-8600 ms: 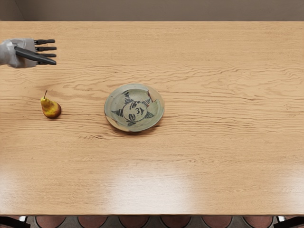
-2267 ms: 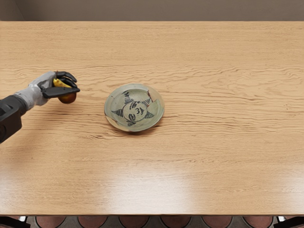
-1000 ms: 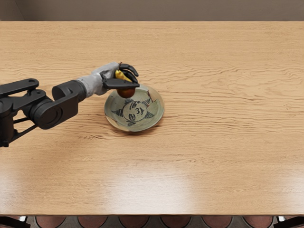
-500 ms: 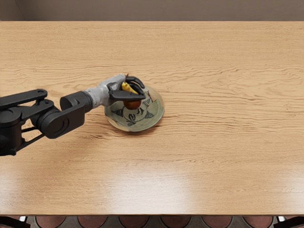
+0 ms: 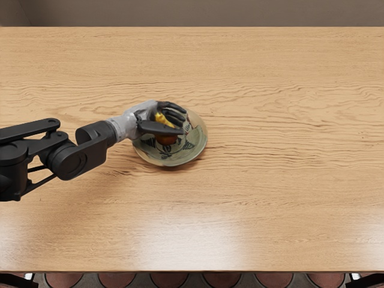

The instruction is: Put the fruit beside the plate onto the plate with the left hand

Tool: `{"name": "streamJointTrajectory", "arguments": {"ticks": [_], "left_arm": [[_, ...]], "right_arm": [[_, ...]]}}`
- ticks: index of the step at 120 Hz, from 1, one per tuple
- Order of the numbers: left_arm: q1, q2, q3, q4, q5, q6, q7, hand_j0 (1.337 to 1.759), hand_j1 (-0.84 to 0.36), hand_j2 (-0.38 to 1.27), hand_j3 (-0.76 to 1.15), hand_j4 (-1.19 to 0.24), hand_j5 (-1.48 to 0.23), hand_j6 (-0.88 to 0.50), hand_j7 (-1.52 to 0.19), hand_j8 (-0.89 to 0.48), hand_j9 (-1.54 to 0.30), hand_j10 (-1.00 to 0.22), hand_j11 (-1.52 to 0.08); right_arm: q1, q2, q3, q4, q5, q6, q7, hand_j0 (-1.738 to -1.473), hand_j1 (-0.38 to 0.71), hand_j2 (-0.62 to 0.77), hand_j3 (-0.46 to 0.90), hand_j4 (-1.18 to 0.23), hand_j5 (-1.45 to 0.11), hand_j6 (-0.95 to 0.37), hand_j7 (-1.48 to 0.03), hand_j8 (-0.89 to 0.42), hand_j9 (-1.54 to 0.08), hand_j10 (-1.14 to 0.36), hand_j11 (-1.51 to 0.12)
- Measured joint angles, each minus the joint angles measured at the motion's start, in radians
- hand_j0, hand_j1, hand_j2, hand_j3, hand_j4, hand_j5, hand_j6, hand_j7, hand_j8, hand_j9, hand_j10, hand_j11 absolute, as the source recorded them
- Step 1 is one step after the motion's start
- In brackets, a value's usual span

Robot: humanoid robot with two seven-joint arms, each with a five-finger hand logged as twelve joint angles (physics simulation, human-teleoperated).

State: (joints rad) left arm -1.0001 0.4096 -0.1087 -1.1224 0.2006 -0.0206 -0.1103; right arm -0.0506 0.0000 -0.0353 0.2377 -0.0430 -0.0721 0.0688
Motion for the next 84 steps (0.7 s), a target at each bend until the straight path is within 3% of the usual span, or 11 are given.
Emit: {"name": "streamJointTrajectory", "arguments": {"ticks": [44,84], "left_arm": [[-0.014,0.023,-0.024,-0.003,0.002,0.000,0.003,1.658,0.09,0.05,0.00,-0.21,-0.28,-0.21,-0.28,-0.20,-0.28,-0.19,-0.28],[-0.012,0.161,-0.124,-0.120,0.030,-0.001,0.069,1.658,0.24,0.02,0.00,-0.09,-0.12,-0.09,-0.12,-0.09,-0.12,-0.09,-0.12]], "right_arm": [[0.000,0.000,0.000,0.000,0.000,0.000,0.000,-1.658,-0.33,0.00,0.00,-0.02,-0.02,-0.02,-0.02,-0.02,-0.02,-0.02,-0.02],[0.000,0.000,0.000,0.000,0.000,0.000,0.000,-1.658,-0.33,0.00,0.00,-0.02,-0.02,-0.02,-0.02,-0.02,-0.02,-0.02,-0.02]]}}
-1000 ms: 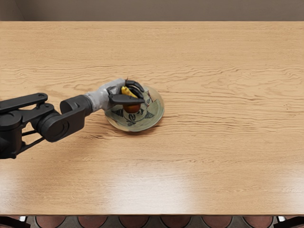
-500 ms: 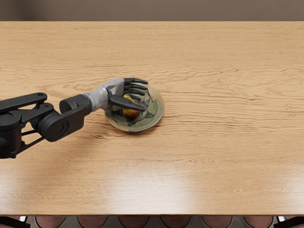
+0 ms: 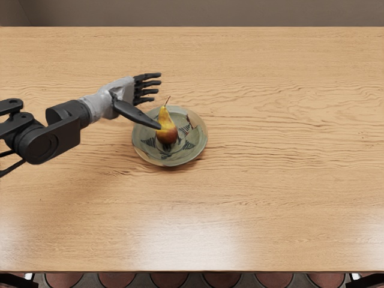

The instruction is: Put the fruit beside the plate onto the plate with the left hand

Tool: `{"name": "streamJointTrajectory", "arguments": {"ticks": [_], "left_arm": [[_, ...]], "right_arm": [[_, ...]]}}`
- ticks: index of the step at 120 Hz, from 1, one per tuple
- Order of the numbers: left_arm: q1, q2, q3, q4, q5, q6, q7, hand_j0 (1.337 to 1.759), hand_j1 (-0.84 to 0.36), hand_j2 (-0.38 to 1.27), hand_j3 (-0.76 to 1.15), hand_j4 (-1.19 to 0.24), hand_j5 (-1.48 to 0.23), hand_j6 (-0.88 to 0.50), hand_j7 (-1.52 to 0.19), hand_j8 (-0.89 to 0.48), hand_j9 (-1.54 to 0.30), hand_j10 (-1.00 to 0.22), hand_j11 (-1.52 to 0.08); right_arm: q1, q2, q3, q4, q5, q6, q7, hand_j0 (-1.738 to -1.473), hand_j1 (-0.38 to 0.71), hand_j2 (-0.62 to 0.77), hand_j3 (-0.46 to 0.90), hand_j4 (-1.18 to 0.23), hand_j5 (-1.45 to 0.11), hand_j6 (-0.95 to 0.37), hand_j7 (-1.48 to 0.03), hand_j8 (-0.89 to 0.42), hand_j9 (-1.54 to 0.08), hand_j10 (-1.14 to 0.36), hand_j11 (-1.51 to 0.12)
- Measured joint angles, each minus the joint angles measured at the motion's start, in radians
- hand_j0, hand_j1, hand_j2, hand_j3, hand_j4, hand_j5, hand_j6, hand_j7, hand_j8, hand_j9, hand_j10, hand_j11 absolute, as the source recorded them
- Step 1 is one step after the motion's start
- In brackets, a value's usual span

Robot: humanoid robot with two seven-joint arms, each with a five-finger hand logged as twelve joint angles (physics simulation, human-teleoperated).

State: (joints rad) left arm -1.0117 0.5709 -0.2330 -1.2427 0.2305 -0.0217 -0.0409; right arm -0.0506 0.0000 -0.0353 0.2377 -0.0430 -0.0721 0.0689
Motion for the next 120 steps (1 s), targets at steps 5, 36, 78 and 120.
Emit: {"name": "streamJointTrajectory", "arguments": {"ticks": [5,36,78,120], "left_arm": [[0.001,0.014,-0.011,-0.011,0.002,0.000,0.007,1.658,0.25,0.02,0.00,-0.08,-0.11,-0.08,-0.11,-0.08,-0.11,-0.08,-0.11],[0.009,0.187,-0.065,-0.039,0.004,-0.147,0.029,1.658,0.31,0.01,0.00,-0.03,-0.04,-0.03,-0.04,-0.03,-0.04,-0.03,-0.04],[0.018,0.295,-0.095,-0.041,-0.001,-0.296,0.033,1.658,0.34,0.00,0.00,-0.01,-0.01,-0.01,-0.01,-0.01,-0.01,-0.01,-0.01],[0.038,0.433,-0.096,-0.039,-0.002,-0.571,0.029,1.658,0.34,0.00,0.00,-0.01,-0.01,-0.01,-0.01,-0.01,-0.01,-0.01,-0.01]], "right_arm": [[0.000,0.000,0.000,0.000,0.000,0.000,0.000,-1.658,-0.33,0.00,0.00,-0.02,-0.02,-0.02,-0.02,-0.02,-0.02,-0.02,-0.02],[0.000,0.000,0.000,0.000,0.000,0.000,0.000,-1.658,-0.33,0.00,0.00,-0.02,-0.02,-0.02,-0.02,-0.02,-0.02,-0.02,-0.02],[0.000,0.000,0.000,0.000,0.000,0.000,0.000,-1.658,-0.33,0.00,0.00,-0.02,-0.02,-0.02,-0.02,-0.02,-0.02,-0.02,-0.02],[0.000,0.000,0.000,0.000,0.000,0.000,0.000,-1.658,-0.33,0.00,0.00,-0.02,-0.03,-0.02,-0.03,-0.02,-0.03,-0.02,-0.03]]}}
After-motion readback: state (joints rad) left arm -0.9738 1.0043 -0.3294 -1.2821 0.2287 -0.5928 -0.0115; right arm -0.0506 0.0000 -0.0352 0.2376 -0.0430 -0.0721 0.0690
